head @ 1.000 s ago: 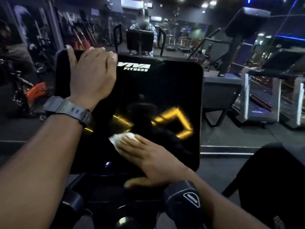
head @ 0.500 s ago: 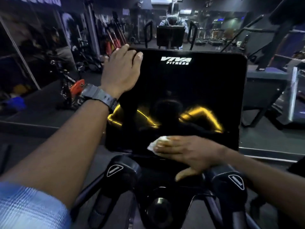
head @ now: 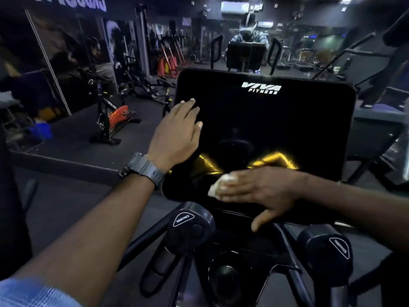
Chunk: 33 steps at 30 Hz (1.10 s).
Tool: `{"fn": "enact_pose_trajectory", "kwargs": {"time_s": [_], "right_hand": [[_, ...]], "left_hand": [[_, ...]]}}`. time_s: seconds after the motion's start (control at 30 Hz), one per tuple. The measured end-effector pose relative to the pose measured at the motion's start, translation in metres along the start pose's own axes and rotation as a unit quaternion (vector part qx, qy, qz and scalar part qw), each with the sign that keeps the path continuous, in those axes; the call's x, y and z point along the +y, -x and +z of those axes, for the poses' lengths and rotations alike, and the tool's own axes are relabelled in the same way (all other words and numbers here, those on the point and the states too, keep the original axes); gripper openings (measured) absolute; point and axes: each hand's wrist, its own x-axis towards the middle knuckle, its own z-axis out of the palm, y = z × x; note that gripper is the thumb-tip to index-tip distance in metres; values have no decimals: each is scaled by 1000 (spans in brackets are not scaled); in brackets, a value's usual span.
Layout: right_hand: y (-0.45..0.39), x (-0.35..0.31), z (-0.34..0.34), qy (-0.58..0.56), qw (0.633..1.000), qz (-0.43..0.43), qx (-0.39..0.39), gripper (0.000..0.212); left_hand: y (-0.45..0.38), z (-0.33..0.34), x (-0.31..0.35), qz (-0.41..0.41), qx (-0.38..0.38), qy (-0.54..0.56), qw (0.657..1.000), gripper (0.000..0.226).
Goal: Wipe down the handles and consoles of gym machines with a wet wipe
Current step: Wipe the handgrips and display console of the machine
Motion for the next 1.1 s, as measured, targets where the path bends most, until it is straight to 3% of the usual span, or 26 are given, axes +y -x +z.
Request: {"fn": "enact_pose_trajectory", "kwargs": {"time_s": [0.1,0.17,0.2,0.23,0.33,0.4,0.43,0.47,0.53,0.6,0.63,0.67,0.73,0.8,0.87,0.9,0.97,1.03,1.07,1.1], "right_hand": [[-2,75,-36,42,974,186,121,82],[-25,102,-55,36,942,311,120,91],[-42,97,-55,23,940,323,111,98],[-57,83,-48,16,951,287,113,104],[-70,10,-11,12,998,48,45,105],[-58,0,-7,10,995,-93,-21,98],[-56,17,-14,17,993,-115,-16,92],[-55,40,-22,26,996,-85,8,87],[-65,96,-48,34,992,97,77,86],[-77,129,-68,33,955,279,93,98],[-88,125,-66,35,947,306,86,103],[-98,110,-58,39,953,290,79,107],[-107,56,-30,53,985,158,39,108],[-90,9,-11,50,999,2,-3,97],[-65,15,-16,40,998,-54,8,86],[-52,32,-19,37,998,-14,48,80],[-26,74,-33,22,974,187,125,76],[-4,97,-50,-5,896,422,140,89],[1,91,-49,-13,874,467,131,98],[3,74,-40,-17,888,446,114,105]], "left_hand": [[12,2,-1,-1,3,19,1000,46],[16,3,1,-20,22,55,998,45],[19,5,2,-37,34,80,996,45],[21,5,2,-56,46,102,992,46],[31,5,0,-94,62,143,983,53],[39,3,-1,-103,52,153,981,57],[43,1,-1,-101,45,157,981,59],[46,1,-1,-97,39,163,981,61],[51,1,-3,-94,32,171,980,66],[54,5,-3,-99,33,171,980,70],[55,6,-2,-106,36,170,979,72],[56,7,-1,-113,38,170,978,75],[59,8,2,-119,41,173,977,78],[61,6,3,-112,39,169,979,78],[63,5,4,-97,27,154,983,77],[62,5,6,-89,17,148,985,76],[59,3,12,-68,-7,134,989,73],[50,3,21,-41,-29,112,992,71],[44,4,26,-28,-36,97,994,71],[38,4,31,-19,-41,85,995,72]]}}
